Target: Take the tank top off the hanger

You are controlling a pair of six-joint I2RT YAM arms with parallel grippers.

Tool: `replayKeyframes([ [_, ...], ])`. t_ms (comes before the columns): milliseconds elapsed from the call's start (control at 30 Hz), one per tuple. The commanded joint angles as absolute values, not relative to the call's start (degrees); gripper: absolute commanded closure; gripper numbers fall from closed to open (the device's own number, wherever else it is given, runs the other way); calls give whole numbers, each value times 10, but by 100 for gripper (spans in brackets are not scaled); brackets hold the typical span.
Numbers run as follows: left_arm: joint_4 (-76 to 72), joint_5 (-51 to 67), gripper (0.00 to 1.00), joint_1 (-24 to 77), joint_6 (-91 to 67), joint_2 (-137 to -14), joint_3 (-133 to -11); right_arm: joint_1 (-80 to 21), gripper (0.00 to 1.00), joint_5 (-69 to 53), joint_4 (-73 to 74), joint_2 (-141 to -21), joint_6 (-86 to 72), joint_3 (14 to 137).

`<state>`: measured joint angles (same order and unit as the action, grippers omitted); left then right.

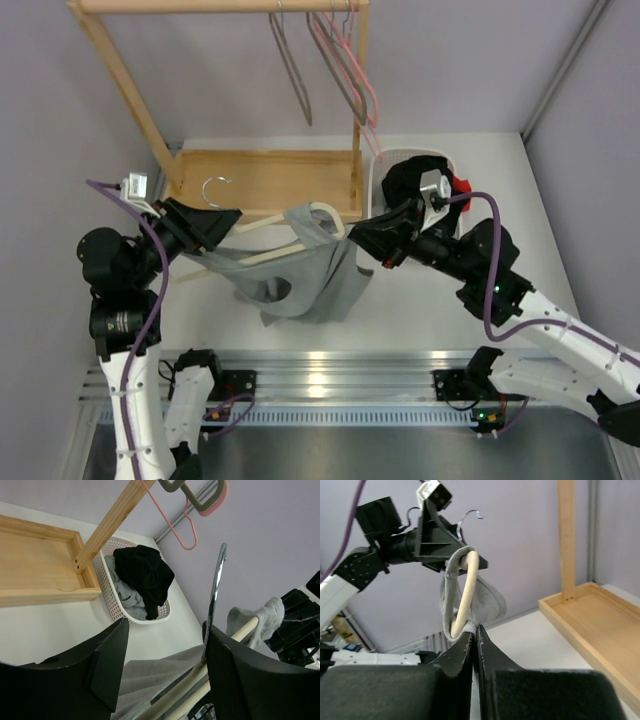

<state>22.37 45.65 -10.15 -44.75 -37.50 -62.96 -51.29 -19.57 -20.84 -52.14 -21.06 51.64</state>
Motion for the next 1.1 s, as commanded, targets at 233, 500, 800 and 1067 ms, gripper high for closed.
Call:
replayKeyframes([
  [233, 194, 453, 100, -84, -376, -371, -635, -421, 100, -116, -130, -426, -161, 536],
  [500, 194, 425, 100, -82, -361, -381, -637, -398, 100, -92, -96, -378, -155, 507],
  [800, 195, 401, 100, -82, -347, -413, -680, -391, 100, -87, -58, -322, -158, 461],
  [1067, 196, 452, 100, -65, -332, -425, -697, -388, 100, 44, 39, -269, -98, 481],
])
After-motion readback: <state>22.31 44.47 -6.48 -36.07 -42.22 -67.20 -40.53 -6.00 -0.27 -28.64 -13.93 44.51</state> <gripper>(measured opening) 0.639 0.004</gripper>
